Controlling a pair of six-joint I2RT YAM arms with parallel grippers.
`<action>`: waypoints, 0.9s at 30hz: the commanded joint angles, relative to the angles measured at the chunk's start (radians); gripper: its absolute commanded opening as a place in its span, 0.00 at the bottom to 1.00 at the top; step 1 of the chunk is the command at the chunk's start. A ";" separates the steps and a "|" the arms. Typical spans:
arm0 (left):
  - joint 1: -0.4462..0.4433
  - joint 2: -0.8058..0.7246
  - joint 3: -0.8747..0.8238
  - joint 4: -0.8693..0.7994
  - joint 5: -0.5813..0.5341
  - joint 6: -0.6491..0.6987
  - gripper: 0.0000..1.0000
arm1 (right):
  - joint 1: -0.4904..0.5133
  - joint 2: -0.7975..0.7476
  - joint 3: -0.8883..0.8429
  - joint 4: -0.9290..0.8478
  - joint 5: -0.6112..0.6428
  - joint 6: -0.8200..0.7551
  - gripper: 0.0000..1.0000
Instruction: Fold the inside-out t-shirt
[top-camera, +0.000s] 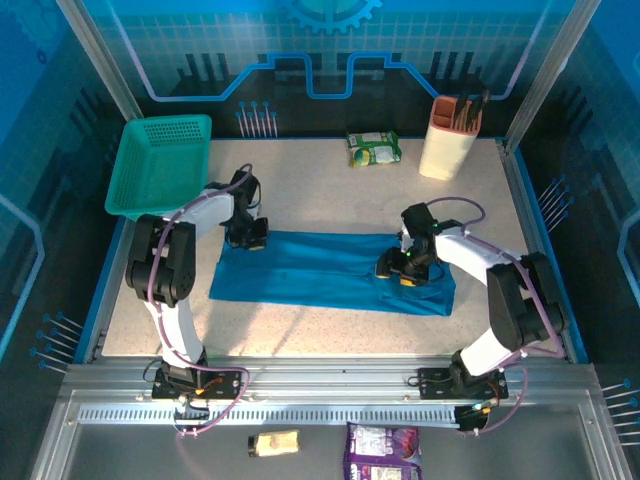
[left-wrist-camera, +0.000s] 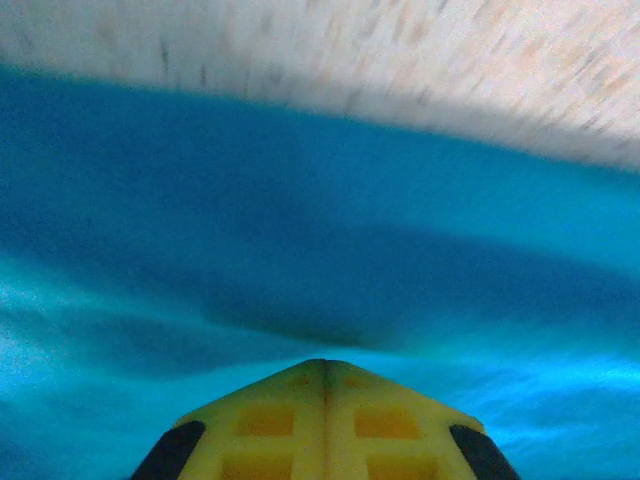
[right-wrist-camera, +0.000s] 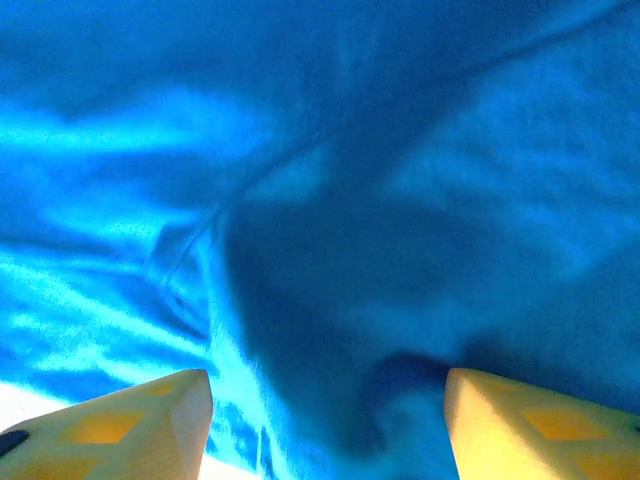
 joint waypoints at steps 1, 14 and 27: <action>-0.008 -0.059 -0.123 0.006 0.044 -0.014 0.03 | -0.019 0.076 0.015 0.069 -0.023 -0.022 0.64; -0.083 -0.297 -0.490 0.102 0.092 -0.172 0.04 | 0.124 0.471 0.522 -0.047 -0.041 -0.196 0.63; -0.260 -0.402 -0.583 0.109 0.105 -0.297 0.06 | 0.228 0.921 1.264 -0.272 0.014 -0.420 0.62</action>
